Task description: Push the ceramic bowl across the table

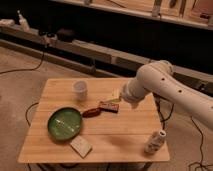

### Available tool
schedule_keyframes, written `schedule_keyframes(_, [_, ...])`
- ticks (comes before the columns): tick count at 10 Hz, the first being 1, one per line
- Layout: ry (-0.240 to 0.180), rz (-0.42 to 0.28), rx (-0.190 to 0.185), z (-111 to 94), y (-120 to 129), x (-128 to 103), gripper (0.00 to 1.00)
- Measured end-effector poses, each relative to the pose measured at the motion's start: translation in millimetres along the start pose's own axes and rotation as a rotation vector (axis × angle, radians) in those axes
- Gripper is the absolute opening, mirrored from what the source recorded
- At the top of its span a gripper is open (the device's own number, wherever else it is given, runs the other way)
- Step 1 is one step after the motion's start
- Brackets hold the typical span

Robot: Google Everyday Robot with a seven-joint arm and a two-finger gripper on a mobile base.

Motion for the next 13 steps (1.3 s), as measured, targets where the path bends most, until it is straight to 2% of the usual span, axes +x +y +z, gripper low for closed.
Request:
schedule_keyframes(2, [-0.038,-0.099,0.017,33,-23,18,0.80])
schedule_keyframes(3, [-0.078,-0.165,0.018,56,-41,26,0.80])
schedule_keyframes(5, [-0.127,-0.245,0.007,80,-65,35,0.77])
schedule_keyframes(7, [-0.184,-0.340,0.016,104,-104,38,0.58])
schedule_keyframes(10, [-0.269,-0.446,0.048,130,-160,22,0.28])
schedule_keyframes(11, [-0.302,-0.459,0.046,146,-171,18,0.16])
schedule_keyframes(12, [-0.319,-0.457,0.043,158,-176,18,0.08])
schedule_keyframes(13, [-0.351,-0.441,0.023,178,-174,18,0.02])
